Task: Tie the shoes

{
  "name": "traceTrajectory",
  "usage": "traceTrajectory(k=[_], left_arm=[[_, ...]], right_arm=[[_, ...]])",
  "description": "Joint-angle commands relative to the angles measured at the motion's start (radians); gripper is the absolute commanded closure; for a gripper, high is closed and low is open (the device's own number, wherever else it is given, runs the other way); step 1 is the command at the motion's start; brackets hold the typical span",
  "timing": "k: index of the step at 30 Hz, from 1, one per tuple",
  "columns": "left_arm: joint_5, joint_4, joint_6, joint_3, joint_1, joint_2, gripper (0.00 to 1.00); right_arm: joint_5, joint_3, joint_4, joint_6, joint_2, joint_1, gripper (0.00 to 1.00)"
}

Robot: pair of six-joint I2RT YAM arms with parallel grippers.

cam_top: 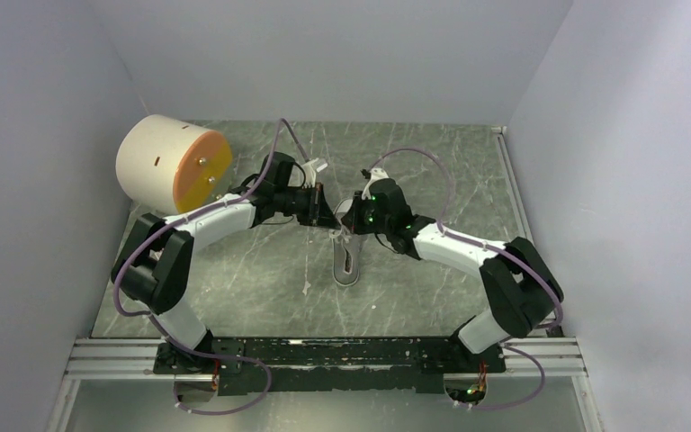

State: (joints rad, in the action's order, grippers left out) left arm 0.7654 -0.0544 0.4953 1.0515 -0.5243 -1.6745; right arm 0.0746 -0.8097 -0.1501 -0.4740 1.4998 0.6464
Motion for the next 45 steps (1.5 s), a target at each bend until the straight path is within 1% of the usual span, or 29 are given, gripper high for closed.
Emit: traceTrajectory(k=[1,6,12,15,17,20,22,26,29,32,33,36,41,43,45], left_arm=[[0.032,-0.002,0.011,0.015,0.009,0.009,0.95],[0.032,0.002,0.012,0.018,0.009,0.007,0.95],[0.034,0.011,0.015,0.013,0.012,0.005,0.95],[0.043,0.016,0.021,0.009,0.013,0.002,0.95],[0.046,0.012,0.017,0.011,0.014,0.002,0.95],[0.054,-0.004,0.008,0.02,0.018,0.002,0.95],[0.065,0.016,0.014,0.015,0.018,0.001,0.95],[0.068,0.019,0.013,0.011,0.02,-0.01,0.95],[0.086,0.046,0.036,-0.001,0.02,-0.011,0.95],[0.092,0.01,0.014,0.006,0.021,-0.005,0.95],[0.095,-0.002,0.003,0.009,0.02,-0.003,0.95],[0.096,-0.019,-0.016,0.011,0.021,0.002,0.95],[0.101,0.012,0.009,-0.022,0.02,0.014,0.95],[0.108,0.014,0.01,-0.023,0.021,0.011,0.95],[0.102,-0.017,-0.017,-0.007,0.021,0.004,0.95]], right_arm=[[0.043,-0.042,-0.04,-0.099,0.034,-0.015,1.0],[0.083,-0.058,-0.032,-0.161,0.065,-0.017,1.0],[0.112,-0.065,0.075,-0.255,0.042,-0.017,1.0],[0.122,-0.084,0.142,-0.264,0.039,-0.017,1.0],[0.108,-0.09,0.191,-0.257,0.035,-0.02,1.0],[0.142,-0.116,0.258,-0.253,0.06,-0.03,1.0],[0.165,-0.137,0.293,-0.247,0.067,-0.036,1.0],[0.16,-0.174,0.362,-0.194,0.066,-0.043,1.0],[0.195,-0.194,0.38,-0.152,0.073,-0.061,1.0],[0.199,-0.233,0.427,-0.1,0.098,-0.07,1.0],[0.221,-0.244,0.439,-0.09,0.11,-0.08,1.0],[0.302,-0.276,0.468,-0.063,0.156,-0.093,1.0],[0.416,-0.283,0.425,-0.056,0.221,-0.093,1.0],[0.424,-0.298,0.429,-0.044,0.245,-0.093,1.0],[0.427,-0.309,0.443,-0.03,0.259,-0.098,1.0]])
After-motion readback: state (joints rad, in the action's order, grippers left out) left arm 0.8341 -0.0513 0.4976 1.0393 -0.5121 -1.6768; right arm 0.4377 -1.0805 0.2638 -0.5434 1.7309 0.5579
